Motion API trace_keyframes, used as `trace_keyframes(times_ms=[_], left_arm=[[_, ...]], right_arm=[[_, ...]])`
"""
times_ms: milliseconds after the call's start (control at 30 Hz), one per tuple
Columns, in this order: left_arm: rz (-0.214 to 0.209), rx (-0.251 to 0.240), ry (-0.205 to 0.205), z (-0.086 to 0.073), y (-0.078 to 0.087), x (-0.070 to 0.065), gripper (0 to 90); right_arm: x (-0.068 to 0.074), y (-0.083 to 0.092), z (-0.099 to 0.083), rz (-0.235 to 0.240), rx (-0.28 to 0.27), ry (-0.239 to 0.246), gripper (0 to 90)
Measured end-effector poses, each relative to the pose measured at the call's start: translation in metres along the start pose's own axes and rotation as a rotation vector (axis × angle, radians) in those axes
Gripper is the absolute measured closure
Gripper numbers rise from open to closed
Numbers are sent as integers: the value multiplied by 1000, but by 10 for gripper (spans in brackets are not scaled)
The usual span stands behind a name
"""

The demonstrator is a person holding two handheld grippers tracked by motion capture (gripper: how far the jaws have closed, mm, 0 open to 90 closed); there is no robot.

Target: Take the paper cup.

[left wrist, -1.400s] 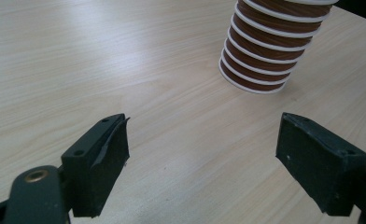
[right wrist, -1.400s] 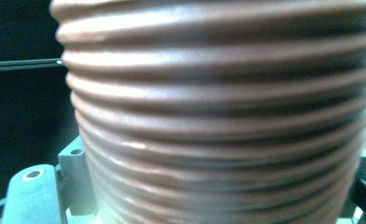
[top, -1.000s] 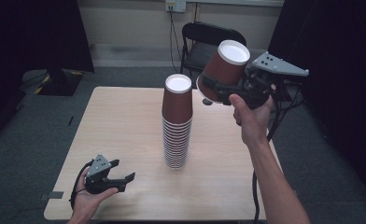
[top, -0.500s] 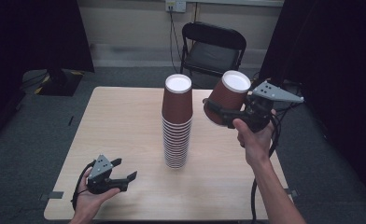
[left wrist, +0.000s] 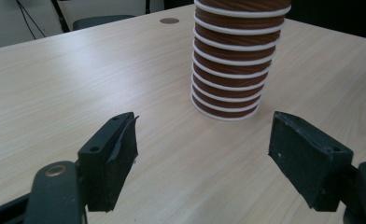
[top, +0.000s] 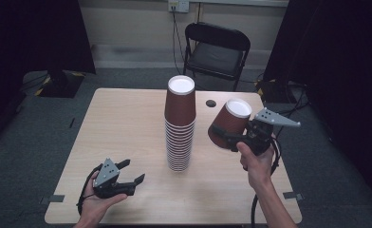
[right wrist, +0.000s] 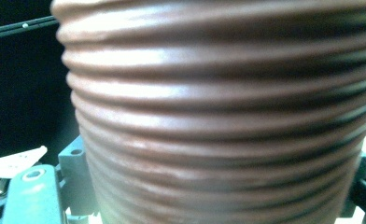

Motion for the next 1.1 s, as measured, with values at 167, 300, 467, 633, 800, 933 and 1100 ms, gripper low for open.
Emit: trace_keyframes(times_ms=[167,300,467,633,800,933,1100], left_arm=[[-15,-67,32,6,0,-4,269],[-41,-96,-1,13,-2,-8,279],[-69,-104,-24,19,-6,-16,271],[-109,-89,-50,26,-21,-30,266],[-160,-132,-70,29,-35,-48,240],[-186,-145,-65,31,-45,-59,195],[-218,-212,-67,34,-52,-67,169]], right_arm=[[-1,6,-16,-4,17,-32,153],[0,9,-29,0,29,-59,153],[5,11,-44,13,58,-82,153],[7,13,-60,20,70,-119,153],[10,13,-77,41,76,-170,153],[11,11,-87,41,85,-196,153],[14,9,-98,55,110,-240,153]])
Point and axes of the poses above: each handheld gripper's, and its own axes: y roughly backward along the jaws, z roughly out of its top, x roughly to its left, the point moved 2 cm from there along -y, roughly forward along the jaws, and after that the axes turned 11 degrees about -x, right-handed, at the moved point
